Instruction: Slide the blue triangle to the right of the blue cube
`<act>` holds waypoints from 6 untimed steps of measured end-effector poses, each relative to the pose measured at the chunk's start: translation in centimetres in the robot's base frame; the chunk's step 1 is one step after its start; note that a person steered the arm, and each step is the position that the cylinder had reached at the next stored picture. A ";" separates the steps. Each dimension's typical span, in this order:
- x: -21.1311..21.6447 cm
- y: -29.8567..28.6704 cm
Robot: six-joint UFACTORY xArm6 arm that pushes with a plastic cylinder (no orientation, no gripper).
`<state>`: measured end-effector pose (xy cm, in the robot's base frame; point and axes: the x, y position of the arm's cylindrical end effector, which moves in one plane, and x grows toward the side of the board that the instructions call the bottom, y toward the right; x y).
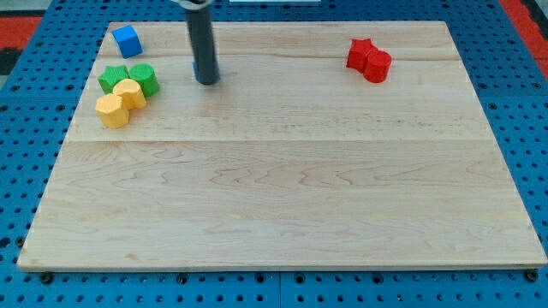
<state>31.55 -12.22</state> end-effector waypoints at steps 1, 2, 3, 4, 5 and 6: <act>-2.3 -4.5; 0.4 0.3; -0.9 2.3; -4.3 -2.5; -5.6 -4.8; -1.9 0.8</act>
